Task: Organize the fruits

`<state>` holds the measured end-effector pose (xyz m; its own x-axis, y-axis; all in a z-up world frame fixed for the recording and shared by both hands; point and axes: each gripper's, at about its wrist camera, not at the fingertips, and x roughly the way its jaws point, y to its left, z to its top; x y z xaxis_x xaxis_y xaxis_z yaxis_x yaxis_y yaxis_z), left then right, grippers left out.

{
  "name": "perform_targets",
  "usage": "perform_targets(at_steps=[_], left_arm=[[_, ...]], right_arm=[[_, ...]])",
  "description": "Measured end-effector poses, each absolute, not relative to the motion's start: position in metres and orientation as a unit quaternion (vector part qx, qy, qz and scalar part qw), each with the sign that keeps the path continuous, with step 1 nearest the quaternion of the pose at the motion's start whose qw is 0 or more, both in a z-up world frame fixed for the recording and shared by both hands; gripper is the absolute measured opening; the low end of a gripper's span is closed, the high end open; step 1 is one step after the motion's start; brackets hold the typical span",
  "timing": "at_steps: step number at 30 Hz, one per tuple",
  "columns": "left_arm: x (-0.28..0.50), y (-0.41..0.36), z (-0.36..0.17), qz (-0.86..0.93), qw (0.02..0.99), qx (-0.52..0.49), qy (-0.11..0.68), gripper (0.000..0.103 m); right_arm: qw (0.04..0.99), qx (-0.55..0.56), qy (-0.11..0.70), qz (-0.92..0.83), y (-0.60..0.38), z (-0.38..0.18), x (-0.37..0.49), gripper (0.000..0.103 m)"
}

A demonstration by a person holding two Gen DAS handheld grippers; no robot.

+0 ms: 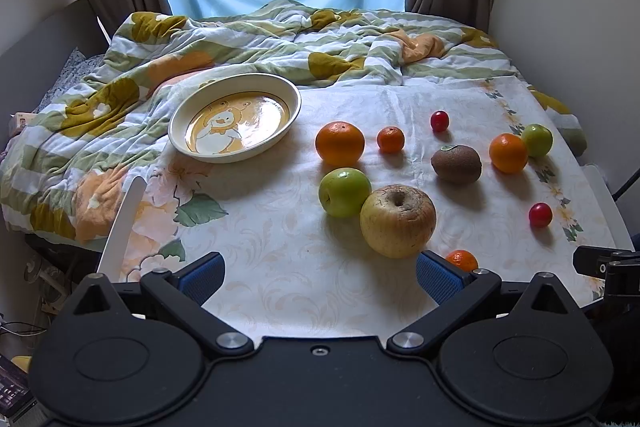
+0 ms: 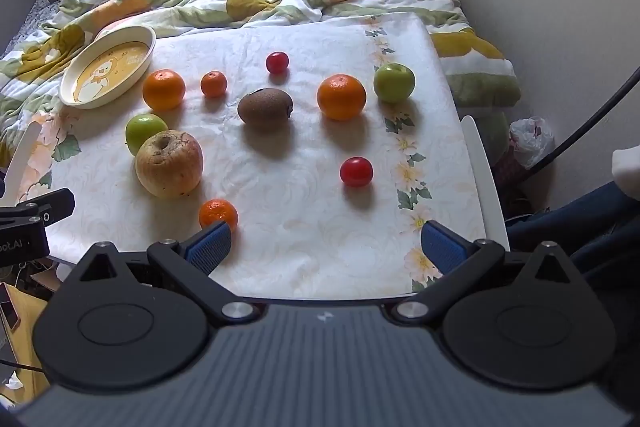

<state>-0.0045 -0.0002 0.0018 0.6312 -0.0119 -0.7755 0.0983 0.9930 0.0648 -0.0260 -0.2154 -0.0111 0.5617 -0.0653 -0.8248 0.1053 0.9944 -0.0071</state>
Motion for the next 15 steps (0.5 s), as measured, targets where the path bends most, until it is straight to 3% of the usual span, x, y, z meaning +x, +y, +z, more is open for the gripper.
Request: perform_targets(at_steps=[15], left_arm=[[-0.0057, 0.0012, 0.0026, -0.031, 0.902, 0.051, 0.427, 0.103]], right_arm=[[0.885, 0.018, 0.464, -0.047, -0.2102, -0.0077, -0.0327, 0.103]])
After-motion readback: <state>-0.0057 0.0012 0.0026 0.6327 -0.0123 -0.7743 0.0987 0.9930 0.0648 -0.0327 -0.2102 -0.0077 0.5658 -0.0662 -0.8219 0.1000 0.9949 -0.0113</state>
